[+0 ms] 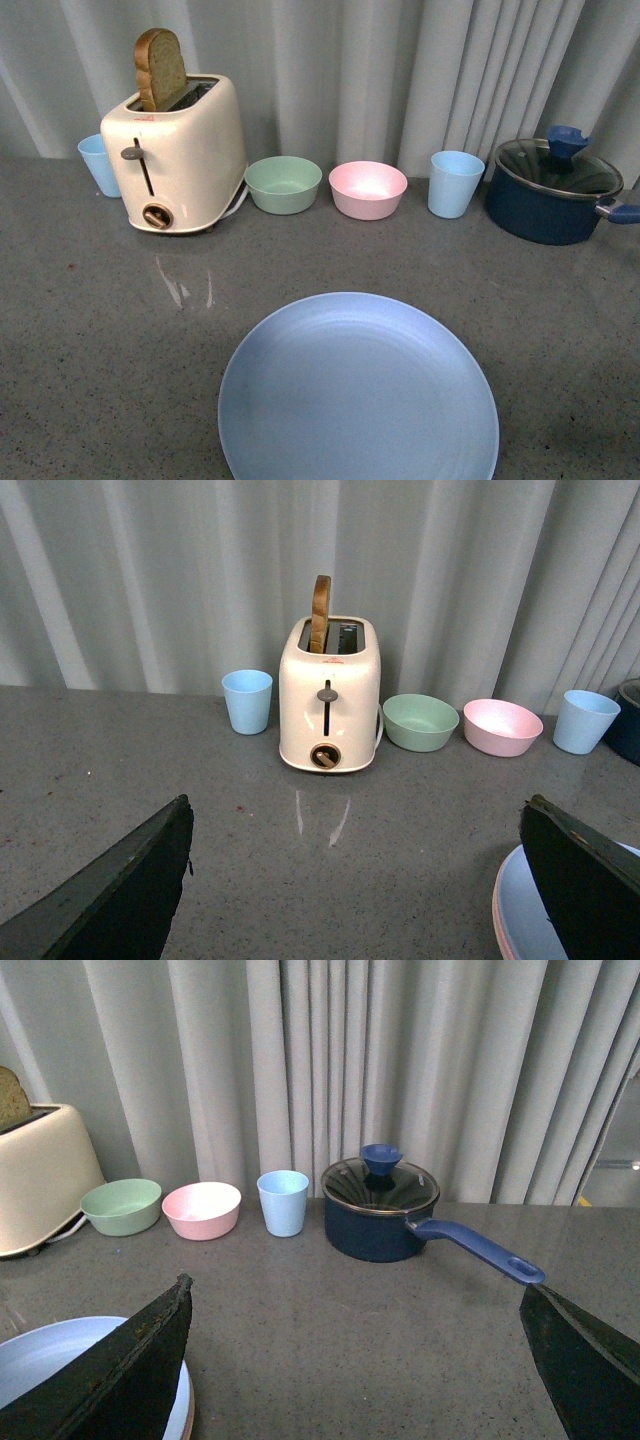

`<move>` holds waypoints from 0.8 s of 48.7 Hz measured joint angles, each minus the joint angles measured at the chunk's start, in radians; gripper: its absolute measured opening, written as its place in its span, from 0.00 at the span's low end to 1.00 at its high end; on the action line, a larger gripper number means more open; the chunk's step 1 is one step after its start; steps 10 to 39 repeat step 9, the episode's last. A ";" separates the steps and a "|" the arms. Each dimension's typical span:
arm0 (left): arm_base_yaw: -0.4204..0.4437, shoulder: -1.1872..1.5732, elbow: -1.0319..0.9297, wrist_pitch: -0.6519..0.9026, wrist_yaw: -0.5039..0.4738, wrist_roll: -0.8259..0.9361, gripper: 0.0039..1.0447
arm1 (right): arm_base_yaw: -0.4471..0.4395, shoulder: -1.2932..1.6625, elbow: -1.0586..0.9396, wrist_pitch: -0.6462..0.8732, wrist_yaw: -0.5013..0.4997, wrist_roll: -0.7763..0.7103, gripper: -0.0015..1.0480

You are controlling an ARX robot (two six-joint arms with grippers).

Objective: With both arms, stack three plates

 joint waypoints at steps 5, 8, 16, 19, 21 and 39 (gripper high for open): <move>0.000 0.000 0.000 0.000 0.000 0.000 0.94 | 0.000 0.000 0.000 0.000 0.000 0.000 0.93; 0.000 0.000 0.000 0.000 0.000 0.000 0.94 | 0.000 0.000 0.000 0.000 0.000 0.000 0.93; 0.000 0.000 0.000 0.000 0.000 0.000 0.94 | 0.000 0.000 0.000 0.000 0.000 0.000 0.93; 0.000 0.000 0.000 0.000 0.000 0.000 0.94 | 0.000 0.000 0.000 0.000 0.000 0.000 0.93; 0.000 0.000 0.000 0.000 0.000 0.000 0.94 | 0.000 0.000 0.000 0.000 0.000 0.000 0.93; 0.000 0.000 0.000 0.000 0.000 0.000 0.94 | 0.000 0.000 0.000 0.000 0.000 0.000 0.93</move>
